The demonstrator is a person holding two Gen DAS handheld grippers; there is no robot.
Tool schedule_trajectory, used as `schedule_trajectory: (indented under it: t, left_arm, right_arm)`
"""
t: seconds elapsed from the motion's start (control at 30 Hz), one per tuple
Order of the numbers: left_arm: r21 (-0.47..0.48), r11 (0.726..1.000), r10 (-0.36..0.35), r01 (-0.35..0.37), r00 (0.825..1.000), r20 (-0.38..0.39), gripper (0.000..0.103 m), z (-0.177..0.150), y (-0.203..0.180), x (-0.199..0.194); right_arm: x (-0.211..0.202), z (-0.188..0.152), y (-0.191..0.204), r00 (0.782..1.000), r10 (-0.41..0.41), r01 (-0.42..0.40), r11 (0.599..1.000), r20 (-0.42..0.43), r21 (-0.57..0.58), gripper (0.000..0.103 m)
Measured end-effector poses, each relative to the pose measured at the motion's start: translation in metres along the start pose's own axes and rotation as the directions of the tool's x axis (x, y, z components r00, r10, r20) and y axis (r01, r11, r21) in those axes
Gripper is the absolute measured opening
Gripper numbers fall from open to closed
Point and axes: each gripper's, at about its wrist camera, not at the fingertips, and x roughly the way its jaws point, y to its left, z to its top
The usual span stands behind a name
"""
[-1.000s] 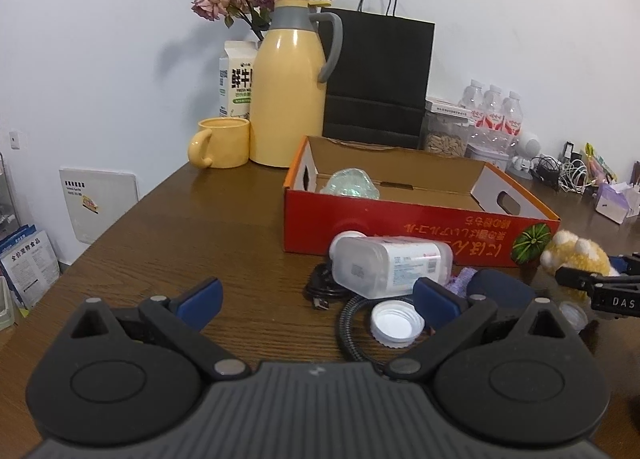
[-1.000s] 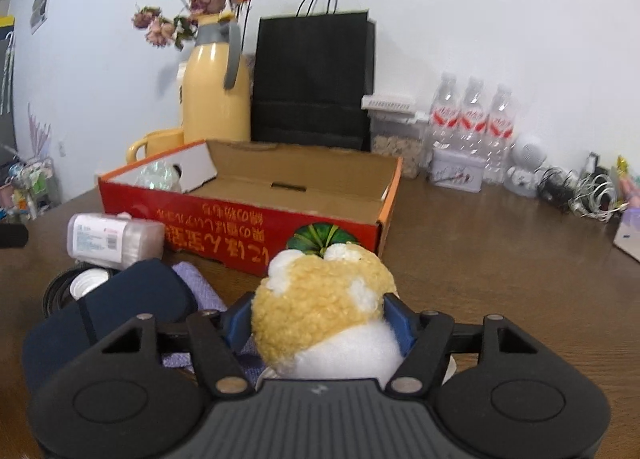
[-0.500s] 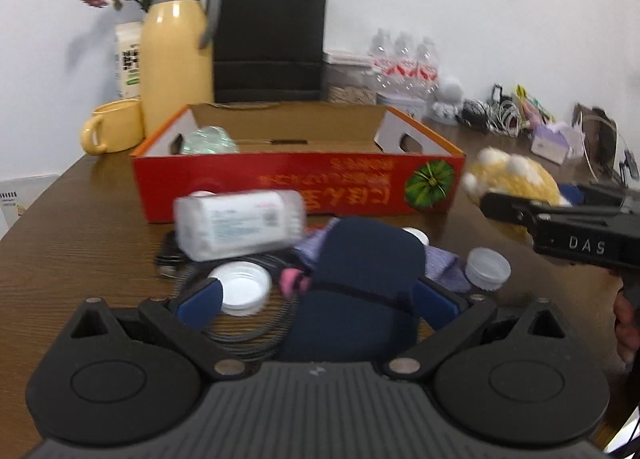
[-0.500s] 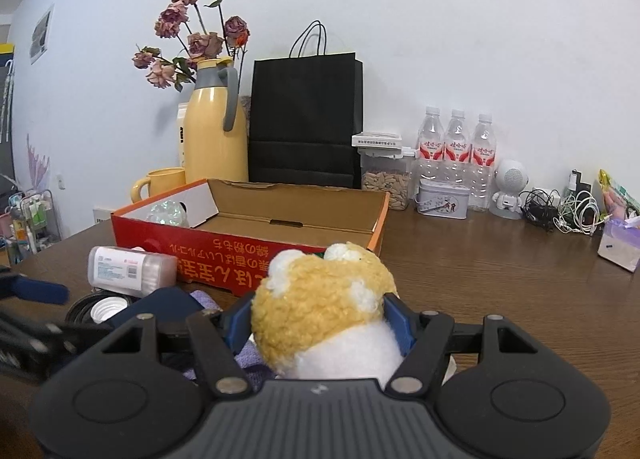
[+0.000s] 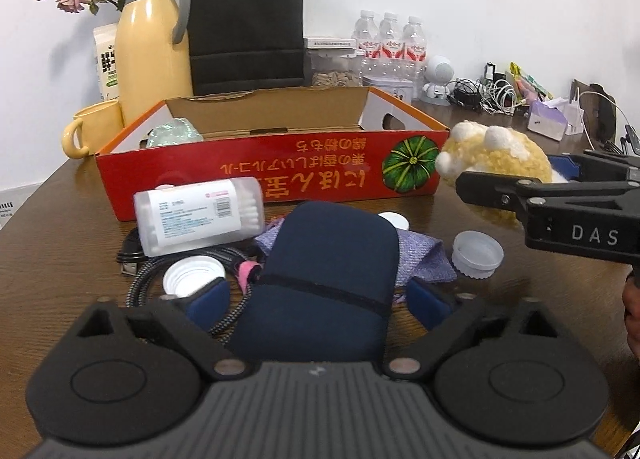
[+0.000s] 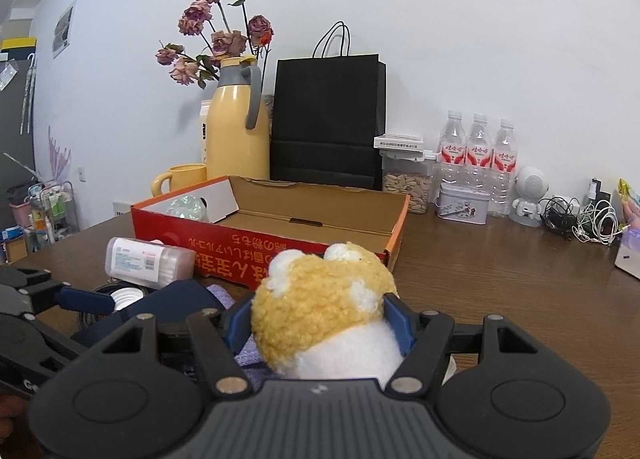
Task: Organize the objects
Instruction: 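Grasp the plush sheep toy with the right gripper while the left grasps the navy pouch, then carry the plush toy and navy pouch into the box and release both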
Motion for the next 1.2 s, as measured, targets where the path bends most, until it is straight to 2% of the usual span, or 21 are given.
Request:
schedule_trajectory:
  t: [0.17,0.3,0.63,0.8,0.93,1.07,1.2]
  left_arm:
    - [0.028,1.000,-0.011,0.010,1.000,0.009,0.075,-0.002,-0.004,-0.001]
    - [0.012,1.000,-0.015,0.014,1.000,0.022,0.068,-0.001,-0.001,-0.004]
    - [-0.020,0.999,-0.035,0.037,0.997,0.068,0.065,0.013,0.009,-0.024]
    - [-0.079,0.996,-0.039,0.049,0.990,0.132,0.065,0.047,0.026,-0.037]
    - [-0.098,0.995,-0.015,0.036,0.978,0.210,0.065,0.084,0.038,-0.042]
    - [-0.120,0.993,0.013,0.018,0.967,0.256,0.065,0.120,0.050,-0.032]
    - [-0.152,0.988,0.041,-0.002,0.966,0.254,0.065,0.150,0.067,-0.006]
  right_arm:
    - [0.000,0.000,0.000,1.000,0.001,-0.001,1.000,-0.001,-0.001,0.066]
    - [-0.001,0.001,0.002,1.000,0.001,-0.001,1.000,-0.003,-0.010,0.066]
    - [-0.005,0.013,0.010,1.000,-0.002,0.003,0.999,0.029,-0.043,0.066]
    - [0.000,0.034,0.018,0.998,-0.001,0.007,0.997,0.070,-0.083,0.066]
    - [0.009,0.058,0.029,0.993,0.006,0.008,0.993,0.114,-0.115,0.066]
    - [0.026,0.086,0.037,0.987,0.010,0.012,0.990,0.158,-0.138,0.066]
    - [0.058,0.112,0.044,0.986,0.003,0.025,0.987,0.169,-0.159,0.066]
